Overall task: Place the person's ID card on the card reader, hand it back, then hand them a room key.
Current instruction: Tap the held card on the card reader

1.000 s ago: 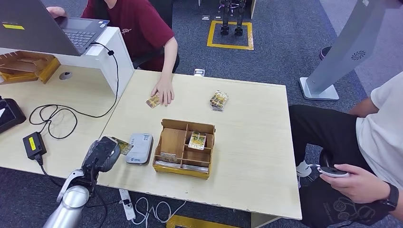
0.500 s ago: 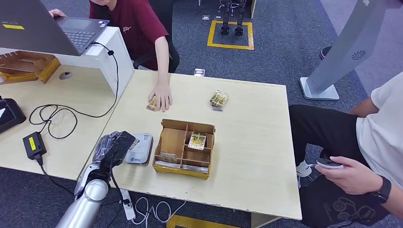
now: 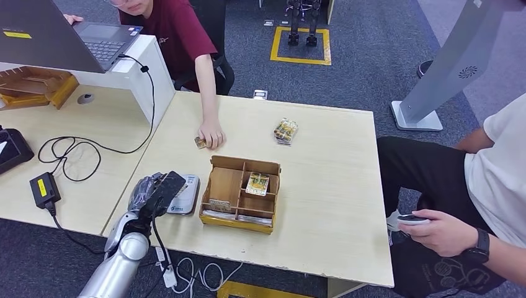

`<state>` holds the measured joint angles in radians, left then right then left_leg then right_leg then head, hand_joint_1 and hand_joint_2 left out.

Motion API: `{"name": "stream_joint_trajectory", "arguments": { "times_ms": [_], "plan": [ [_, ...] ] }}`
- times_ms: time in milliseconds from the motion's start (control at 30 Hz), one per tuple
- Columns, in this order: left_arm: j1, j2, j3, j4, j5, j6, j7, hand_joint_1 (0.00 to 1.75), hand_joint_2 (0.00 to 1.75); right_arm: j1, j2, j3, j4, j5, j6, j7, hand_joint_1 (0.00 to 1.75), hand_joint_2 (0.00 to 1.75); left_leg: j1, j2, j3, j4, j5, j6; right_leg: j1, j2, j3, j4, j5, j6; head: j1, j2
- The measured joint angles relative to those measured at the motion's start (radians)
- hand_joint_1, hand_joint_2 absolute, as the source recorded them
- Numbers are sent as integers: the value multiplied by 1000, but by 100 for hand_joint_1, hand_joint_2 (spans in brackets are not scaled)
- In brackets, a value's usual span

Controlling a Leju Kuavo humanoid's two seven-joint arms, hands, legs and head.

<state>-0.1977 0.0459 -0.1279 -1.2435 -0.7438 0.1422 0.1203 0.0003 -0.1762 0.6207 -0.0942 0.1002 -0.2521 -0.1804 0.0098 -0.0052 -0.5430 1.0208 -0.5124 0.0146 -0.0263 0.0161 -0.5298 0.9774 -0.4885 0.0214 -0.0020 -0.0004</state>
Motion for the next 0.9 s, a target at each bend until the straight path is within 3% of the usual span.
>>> {"name": "stream_joint_trajectory", "arguments": {
  "times_ms": [467, 900],
  "plan": [
    [-43, -14, -2, 104, -262, 144, 73, 175, 175, -5, 0, 36, -1, -19, 0, -2, 0, 175, 0, 0, 0, 0, 0, 0, 0, 0, 0, 0, 0, 0, 0, 0],
    [-55, -19, -2, 156, -397, 179, 107, 175, 175, -5, 0, 48, -2, -35, -1, -10, 0, 175, 0, 0, 1, 0, 0, 0, 0, 0, 1, 0, 0, 0, 0, 0]
  ]
}}
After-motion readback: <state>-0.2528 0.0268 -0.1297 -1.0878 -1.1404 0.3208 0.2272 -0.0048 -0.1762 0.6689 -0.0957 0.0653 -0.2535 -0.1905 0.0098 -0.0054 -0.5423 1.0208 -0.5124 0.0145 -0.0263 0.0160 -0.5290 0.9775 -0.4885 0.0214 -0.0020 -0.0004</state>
